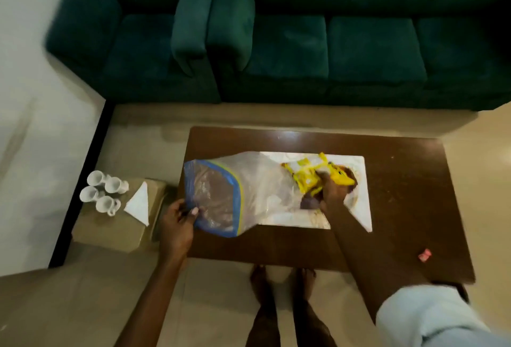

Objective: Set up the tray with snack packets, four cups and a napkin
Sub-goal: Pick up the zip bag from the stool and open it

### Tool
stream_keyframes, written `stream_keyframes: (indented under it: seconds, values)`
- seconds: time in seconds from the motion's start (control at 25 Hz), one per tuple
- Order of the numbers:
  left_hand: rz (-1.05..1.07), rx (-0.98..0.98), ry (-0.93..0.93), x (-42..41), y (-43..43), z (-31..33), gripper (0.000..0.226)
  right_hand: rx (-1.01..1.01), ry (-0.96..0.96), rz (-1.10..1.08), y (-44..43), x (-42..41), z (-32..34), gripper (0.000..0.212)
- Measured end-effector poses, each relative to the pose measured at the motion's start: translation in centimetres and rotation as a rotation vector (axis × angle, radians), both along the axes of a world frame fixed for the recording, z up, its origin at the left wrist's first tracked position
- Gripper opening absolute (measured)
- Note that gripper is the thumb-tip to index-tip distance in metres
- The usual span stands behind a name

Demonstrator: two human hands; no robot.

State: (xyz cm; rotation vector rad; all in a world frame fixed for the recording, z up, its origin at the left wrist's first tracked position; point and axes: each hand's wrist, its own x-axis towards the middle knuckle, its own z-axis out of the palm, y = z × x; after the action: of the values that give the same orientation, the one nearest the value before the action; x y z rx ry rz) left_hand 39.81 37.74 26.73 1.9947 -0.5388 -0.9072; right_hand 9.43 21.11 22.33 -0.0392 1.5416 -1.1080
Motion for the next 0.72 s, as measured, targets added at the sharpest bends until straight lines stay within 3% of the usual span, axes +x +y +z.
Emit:
stream_keyframes:
  seconds: [0.4, 0.6, 0.72]
  values:
    - [0.19, 0.033, 0.091, 2.0, 0.9, -7.8, 0.029, 0.147, -0.034, 0.124, -1.0, 2.6, -14.5, 0.052]
    - [0.212, 0.049, 0.126, 0.7, 0.3, -8.5, 0.029, 0.17, 0.065, 0.17, 0.2, 1.4, -16.4, 0.052]
    - [0.172, 0.055, 0.133, 0.0, -0.3, -7.0, 0.03, 0.249, 0.269, 0.167, 0.0, 0.9, -14.3, 0.05]
